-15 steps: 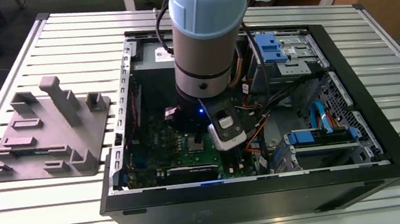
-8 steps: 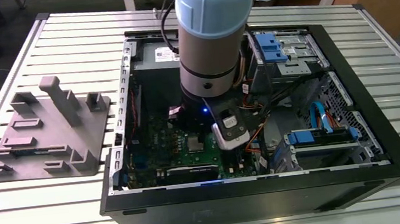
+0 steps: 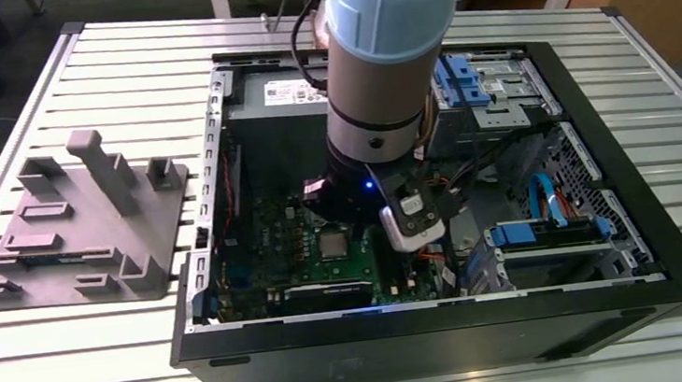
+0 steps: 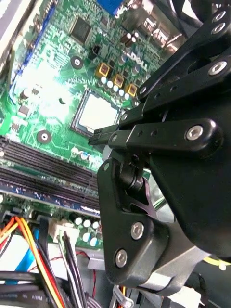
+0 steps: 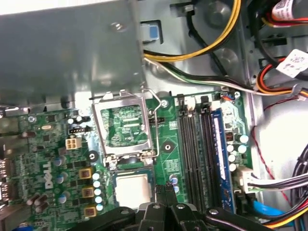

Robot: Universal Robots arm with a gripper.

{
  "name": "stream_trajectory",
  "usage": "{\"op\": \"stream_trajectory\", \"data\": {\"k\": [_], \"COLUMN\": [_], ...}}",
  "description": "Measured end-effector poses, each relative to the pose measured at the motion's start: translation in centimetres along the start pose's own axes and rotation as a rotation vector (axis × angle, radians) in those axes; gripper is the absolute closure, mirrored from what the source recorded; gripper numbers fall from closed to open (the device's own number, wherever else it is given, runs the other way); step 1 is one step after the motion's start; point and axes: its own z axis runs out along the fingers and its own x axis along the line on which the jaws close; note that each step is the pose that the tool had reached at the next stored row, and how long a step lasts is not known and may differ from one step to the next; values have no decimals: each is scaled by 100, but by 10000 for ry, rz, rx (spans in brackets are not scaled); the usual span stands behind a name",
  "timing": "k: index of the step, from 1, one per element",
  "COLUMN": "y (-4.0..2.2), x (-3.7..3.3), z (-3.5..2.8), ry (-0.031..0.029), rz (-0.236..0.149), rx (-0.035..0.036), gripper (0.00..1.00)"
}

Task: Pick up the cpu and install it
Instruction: 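Close the cpu cover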

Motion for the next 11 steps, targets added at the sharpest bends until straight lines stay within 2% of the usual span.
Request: {"op": "stream_trajectory", "data": {"k": [7, 11], "y": [73, 84], "x": [-13, -13], "z": [11, 13], "ry": [0, 0], "rz": [-1, 0], "rx": [-2, -6], "gripper": [90, 90]}}
